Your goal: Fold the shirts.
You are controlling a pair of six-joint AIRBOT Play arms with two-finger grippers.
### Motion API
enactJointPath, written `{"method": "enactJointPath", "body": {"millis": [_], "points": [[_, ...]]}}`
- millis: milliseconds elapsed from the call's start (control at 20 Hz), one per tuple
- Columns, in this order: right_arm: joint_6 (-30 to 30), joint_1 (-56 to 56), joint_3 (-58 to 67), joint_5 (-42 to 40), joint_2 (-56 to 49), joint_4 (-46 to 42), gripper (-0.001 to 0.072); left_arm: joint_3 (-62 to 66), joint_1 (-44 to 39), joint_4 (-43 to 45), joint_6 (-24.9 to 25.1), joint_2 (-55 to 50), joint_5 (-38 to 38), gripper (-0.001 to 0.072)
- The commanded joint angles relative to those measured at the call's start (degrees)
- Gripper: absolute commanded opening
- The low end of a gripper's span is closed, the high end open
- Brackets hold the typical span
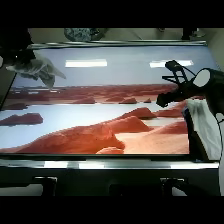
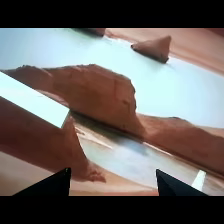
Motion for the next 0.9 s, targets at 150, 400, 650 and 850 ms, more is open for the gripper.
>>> {"method": "enactJointPath", "body": {"millis": [150, 400, 650, 850], "points": [[-2.4, 0.0, 2.9, 1.2, 13.7, -5.2, 0.063, -0.2, -18.9, -5.0, -0.4, 22.6, -3.2, 0.0032], [-2.4, 0.0, 2.9, 9.7, 22.2, -8.1, 0.0629, -14.2, -34.8, -6.6, -3.1, 26.5, -16.6, 0.0032], [-2.1, 0.0, -0.9, 16.2, 21.9, -8.0, 0.0629, -49.0, -45.5, -9.7, -7.7, 25.7, -4.6, 0.0033], [-2.1, 0.0, -9.0, 12.1, 21.8, -8.0, 0.0632, -58.9, -42.3, -12.9, -13.2, 24.0, -3.3, 0.0713]]}}
